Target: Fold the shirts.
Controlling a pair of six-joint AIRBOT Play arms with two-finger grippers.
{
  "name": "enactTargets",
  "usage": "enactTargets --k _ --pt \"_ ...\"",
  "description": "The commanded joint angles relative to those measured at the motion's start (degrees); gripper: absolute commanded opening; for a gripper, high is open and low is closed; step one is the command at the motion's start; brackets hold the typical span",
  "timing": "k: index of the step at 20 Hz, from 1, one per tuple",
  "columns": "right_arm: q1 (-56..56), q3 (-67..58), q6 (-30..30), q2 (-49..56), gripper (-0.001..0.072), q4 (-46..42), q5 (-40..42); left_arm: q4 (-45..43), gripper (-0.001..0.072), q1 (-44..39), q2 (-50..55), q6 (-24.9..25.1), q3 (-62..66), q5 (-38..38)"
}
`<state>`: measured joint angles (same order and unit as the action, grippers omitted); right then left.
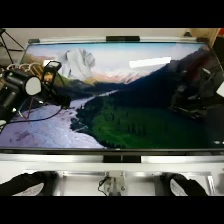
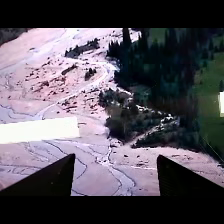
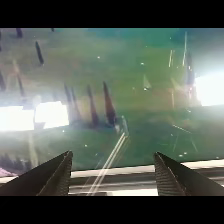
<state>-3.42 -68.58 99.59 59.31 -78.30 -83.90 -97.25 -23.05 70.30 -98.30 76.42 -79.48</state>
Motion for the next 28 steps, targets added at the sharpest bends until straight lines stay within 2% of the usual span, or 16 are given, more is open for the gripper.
enactTargets --k 1,14,16,18,20,21,23,25,28 --pt "0.02 0.02 0.0 0.04 0.0623 0.02 0.0 -0.02 0.0615 0.04 -0.04 0.02 -0.02 0.0" --pt "0.02 0.02 0.0 0.04 0.0623 0.0 0.0 0.0 0.0615 0.04 -0.04 -0.2 -0.04 0.07" --pt "0.04 0.02 0.02 0.04 0.0623 0.07 1.7 0.09 0.0614 0.04 0.15 -1.07 -0.04 4.33" --pt "0.04 0.02 0.09 0.07 0.0623 -0.07 4.2 2.34 0.0613 0.04 0.48 -5.4 -0.04 11.3" --pt "0.04 0.02 0.07 0.04 0.0622 0.02 7.02 4.9 0.0614 0.04 0.96 -5.95 -0.07 16.9" --pt "0.09 0.02 0.02 0.07 0.0623 0.22 7.04 4.74 0.0614 0.31 1.7 -5.97 0.02 22.03" --pt "0.07 0.02 -0.04 0.07 0.0622 0.31 8.35 4.79 0.0613 3.61 5.9 -11.43 2.56 30.16" --pt "0.07 0.02 -0.04 0.11 0.0623 0.31 9.18 6.38 0.0614 9.49 14.64 -13.25 10.8 31.43" --pt "0.07 0.02 -0.31 0.55 0.0622 0.28 9.25 16.59 0.0615 17.38 29.68 -13.22 27.23 31.26"
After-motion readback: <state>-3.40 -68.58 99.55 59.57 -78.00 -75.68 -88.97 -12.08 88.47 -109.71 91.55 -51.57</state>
